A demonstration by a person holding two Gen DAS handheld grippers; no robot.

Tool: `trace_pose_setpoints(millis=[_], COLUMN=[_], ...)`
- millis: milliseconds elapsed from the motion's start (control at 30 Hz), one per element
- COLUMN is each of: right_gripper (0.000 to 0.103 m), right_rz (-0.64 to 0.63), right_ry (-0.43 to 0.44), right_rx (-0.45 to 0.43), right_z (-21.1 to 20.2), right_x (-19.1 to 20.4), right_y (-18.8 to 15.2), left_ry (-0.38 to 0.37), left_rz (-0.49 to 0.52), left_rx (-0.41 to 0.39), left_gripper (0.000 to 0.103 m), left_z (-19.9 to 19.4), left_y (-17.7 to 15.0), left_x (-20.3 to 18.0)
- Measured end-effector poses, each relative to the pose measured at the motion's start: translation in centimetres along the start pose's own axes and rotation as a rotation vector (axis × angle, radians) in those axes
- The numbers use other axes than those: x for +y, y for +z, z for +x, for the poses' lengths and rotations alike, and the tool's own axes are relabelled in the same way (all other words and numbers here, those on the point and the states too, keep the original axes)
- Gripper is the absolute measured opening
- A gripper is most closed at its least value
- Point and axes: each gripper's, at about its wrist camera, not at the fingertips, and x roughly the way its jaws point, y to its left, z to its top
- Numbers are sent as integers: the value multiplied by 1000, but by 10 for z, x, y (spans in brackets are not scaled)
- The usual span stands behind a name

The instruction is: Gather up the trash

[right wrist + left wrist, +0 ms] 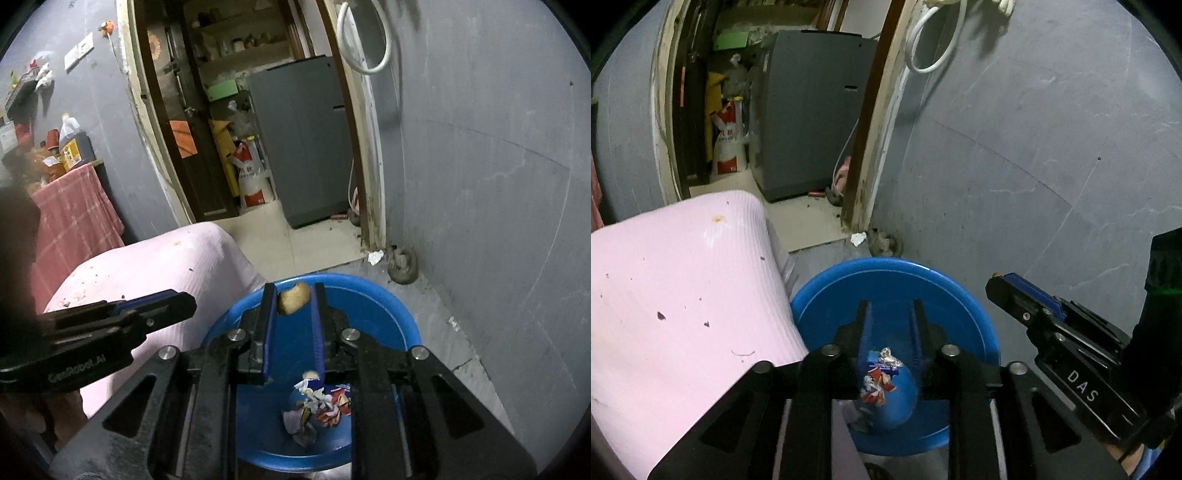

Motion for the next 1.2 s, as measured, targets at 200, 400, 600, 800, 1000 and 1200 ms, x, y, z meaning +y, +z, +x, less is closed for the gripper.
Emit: trace_pose_setpoints(millis=[200,400,600,800,1000,1200], right_gripper=[28,40,64,88,103,103], right_rz=[0,-3,-11,-21,-36,-46], right_ry=[-5,-7,-6,-11,-20,-18], right_rx=[14,-4,-49,-113,-183,-256], right_z=[3,-7,-31,-62,-90,-121], right_x=[1,9,23,41,60,79], right_y=[3,6,8,7,4,-7], left_ry=[6,27,69,131,166,193], left_rz=[-23,-61,-71,-55,-79,-114], left_rx=[-17,-68,-146,-237,-291,-339], left_gripper=[30,44,70,85,85,96], left_z=[-7,-29,-66,-106,-142,-179], left_y=[-3,-3,-6,-20,-38,-56], left_x=[8,17,27,33,44,53])
